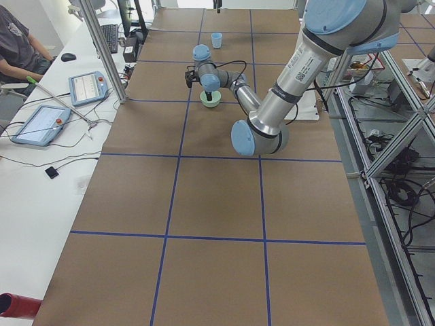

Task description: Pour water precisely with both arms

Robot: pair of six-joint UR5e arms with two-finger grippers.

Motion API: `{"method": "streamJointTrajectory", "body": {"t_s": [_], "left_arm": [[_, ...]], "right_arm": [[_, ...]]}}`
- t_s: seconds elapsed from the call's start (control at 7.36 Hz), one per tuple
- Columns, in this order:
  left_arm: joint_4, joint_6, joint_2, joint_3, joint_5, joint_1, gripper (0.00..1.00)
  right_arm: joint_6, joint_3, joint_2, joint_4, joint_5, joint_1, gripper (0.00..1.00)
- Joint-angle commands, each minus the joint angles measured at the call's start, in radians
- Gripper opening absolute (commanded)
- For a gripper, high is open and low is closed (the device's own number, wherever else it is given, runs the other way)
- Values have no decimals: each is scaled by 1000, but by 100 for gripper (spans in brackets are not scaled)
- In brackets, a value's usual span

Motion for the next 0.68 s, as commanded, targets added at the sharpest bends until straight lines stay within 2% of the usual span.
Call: {"method": "streamJointTrajectory", "body": {"t_s": [0.0,0.14,0.27,0.41,0.54], "left_arm": [[-1,-3,11,-14,0,-5,90],[-1,-3,12,-18,0,-6,91],[-1,-5,12,-21,0,-6,91],[-1,-5,14,-22,3,-6,92],[1,-5,14,-20,3,-6,92]], "right_arm": [[95,-12,-133,409,-6,-40,100],[202,-59,-165,630,-18,-71,100],[276,-172,-170,878,-35,-103,100],[336,-237,-170,1025,-93,-147,100],[411,-239,-169,1073,-144,-211,100]]}}
